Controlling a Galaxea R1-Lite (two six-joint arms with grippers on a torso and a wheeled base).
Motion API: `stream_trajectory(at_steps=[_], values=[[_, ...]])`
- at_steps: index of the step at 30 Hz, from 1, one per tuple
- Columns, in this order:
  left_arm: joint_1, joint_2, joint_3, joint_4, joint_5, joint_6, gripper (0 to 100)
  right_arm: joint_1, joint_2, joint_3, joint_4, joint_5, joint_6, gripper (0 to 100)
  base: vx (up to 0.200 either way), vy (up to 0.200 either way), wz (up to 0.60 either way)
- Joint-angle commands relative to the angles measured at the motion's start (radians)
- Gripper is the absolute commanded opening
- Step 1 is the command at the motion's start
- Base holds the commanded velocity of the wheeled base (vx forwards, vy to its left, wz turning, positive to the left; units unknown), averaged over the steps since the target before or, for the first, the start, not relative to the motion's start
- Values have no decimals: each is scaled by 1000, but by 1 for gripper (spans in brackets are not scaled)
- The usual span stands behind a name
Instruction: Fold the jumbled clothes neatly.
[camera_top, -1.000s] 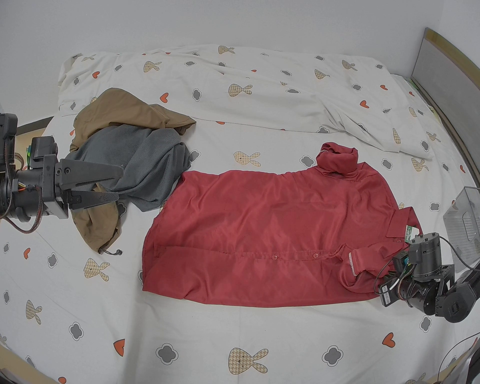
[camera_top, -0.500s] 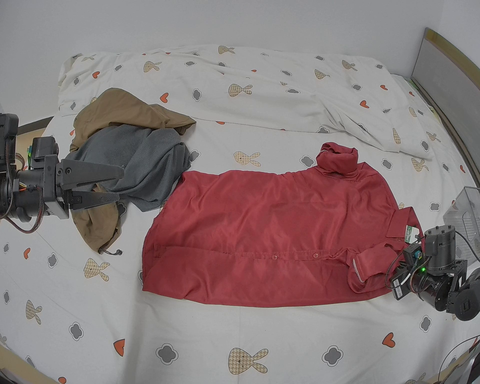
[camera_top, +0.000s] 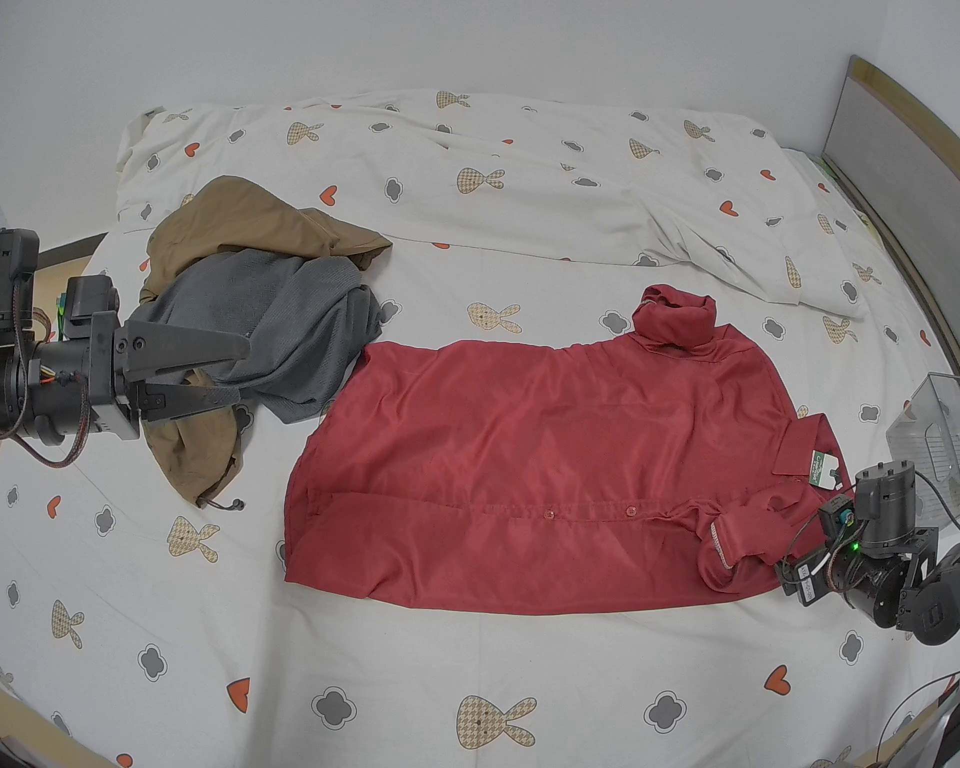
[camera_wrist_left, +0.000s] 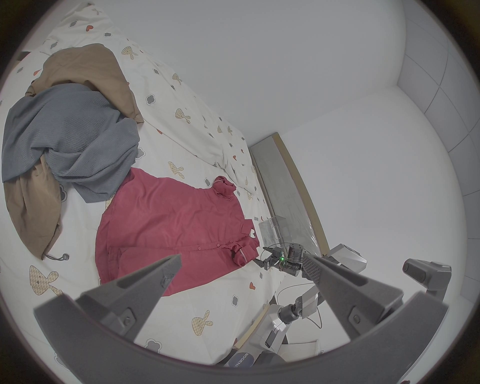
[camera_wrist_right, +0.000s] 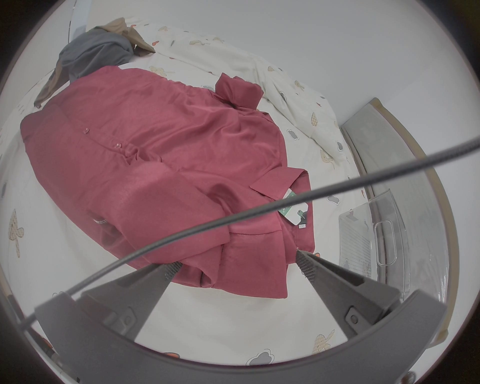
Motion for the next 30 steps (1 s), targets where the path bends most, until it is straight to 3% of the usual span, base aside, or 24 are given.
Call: stream_trajectory(at_steps=[1,5,6,7,8,9,14,17,26,30], values=[[0,1,0,0,0,-1,100,1,-49,5,0,1,6,100,0,0,0],[0,1,0,0,0,-1,100,28,-200,17,12,69,28,100,0,0,0],[0,2,0,0,0,-1,100,41,-235,19,25,135,51,100,0,0,0],[0,2,0,0,0,-1,100,42,-240,19,31,150,60,100,0,0,0],[0,2,0,0,0,-1,100,45,-272,5,84,247,134,100,0,0,0],[0,2,0,0,0,-1,100,47,-281,-4,109,279,158,100,0,0,0],[0,7,5,-2,0,-1,100,38,-347,-147,321,581,390,100,0,0,0],[0,8,3,-2,0,-1,100,33,-325,-204,368,664,483,100,0,0,0],[0,5,3,-2,2,-1,100,39,17,-285,316,667,522,100,0,0,0],[1,7,3,-2,0,-1,100,51,78,-297,291,670,525,100,0,0,0]])
